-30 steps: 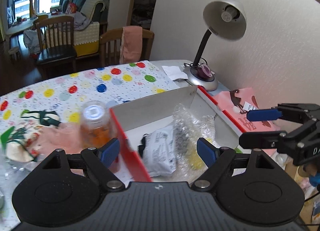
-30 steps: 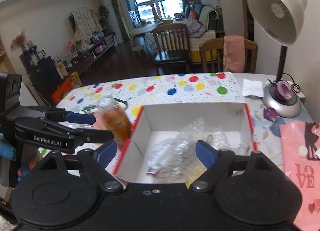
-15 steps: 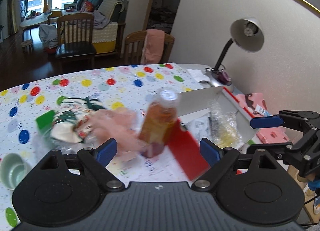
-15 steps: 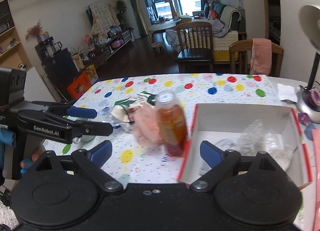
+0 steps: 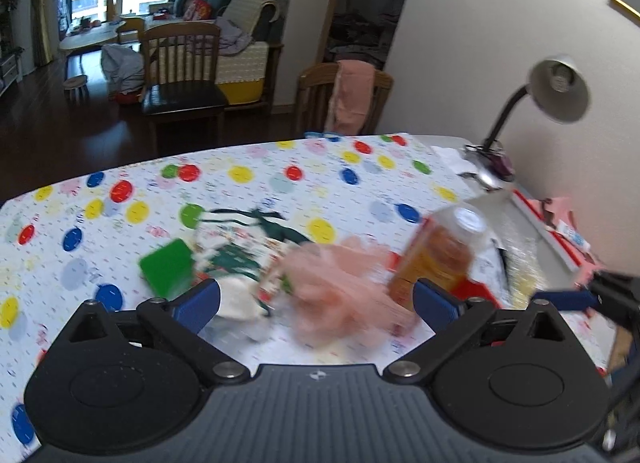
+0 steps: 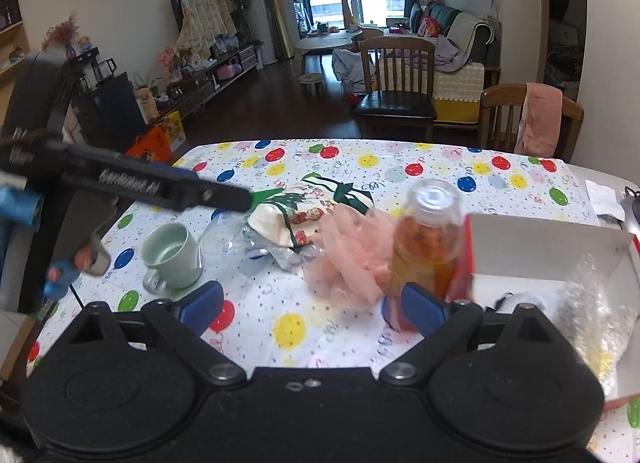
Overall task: Organize soft objects
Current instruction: 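Grasp the Merry Christmas bag with the left tool while the right tool grasps the pink mesh pouf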
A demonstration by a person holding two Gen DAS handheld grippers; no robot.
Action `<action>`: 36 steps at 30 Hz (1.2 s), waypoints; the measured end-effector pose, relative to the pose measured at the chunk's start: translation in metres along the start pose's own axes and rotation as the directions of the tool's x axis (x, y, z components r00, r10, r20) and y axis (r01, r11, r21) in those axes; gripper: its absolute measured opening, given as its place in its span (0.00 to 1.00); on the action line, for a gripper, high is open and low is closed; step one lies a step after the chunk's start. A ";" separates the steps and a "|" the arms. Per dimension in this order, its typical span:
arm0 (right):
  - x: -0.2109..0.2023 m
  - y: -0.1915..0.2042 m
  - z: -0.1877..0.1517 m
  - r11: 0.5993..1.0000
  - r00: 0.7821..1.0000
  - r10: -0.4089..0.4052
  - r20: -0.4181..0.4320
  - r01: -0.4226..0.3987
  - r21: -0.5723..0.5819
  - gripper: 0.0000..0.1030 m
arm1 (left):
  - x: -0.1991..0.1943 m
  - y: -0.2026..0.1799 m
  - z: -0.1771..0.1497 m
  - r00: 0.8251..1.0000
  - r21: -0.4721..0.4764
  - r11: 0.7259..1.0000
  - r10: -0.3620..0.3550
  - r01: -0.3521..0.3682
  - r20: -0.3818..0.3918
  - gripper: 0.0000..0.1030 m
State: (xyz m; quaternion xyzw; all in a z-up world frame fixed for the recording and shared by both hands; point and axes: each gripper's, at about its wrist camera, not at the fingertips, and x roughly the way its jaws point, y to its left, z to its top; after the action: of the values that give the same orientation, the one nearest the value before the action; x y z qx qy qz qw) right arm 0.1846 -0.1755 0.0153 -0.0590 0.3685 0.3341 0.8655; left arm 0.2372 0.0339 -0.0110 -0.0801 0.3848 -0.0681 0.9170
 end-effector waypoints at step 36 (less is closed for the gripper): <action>0.209 0.039 0.017 0.931 0.923 -0.338 -0.185 0.299 -0.208 0.86 | 0.210 0.071 0.040 0.936 0.094 0.993 0.104 -0.077 -0.335 1.00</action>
State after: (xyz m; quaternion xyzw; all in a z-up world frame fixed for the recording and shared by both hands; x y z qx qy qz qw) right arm 0.2759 -0.0273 -0.1085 -0.2307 0.4157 0.2111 0.8541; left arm 0.4164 0.0679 -0.1437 -0.0130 0.5374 -0.0537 0.8415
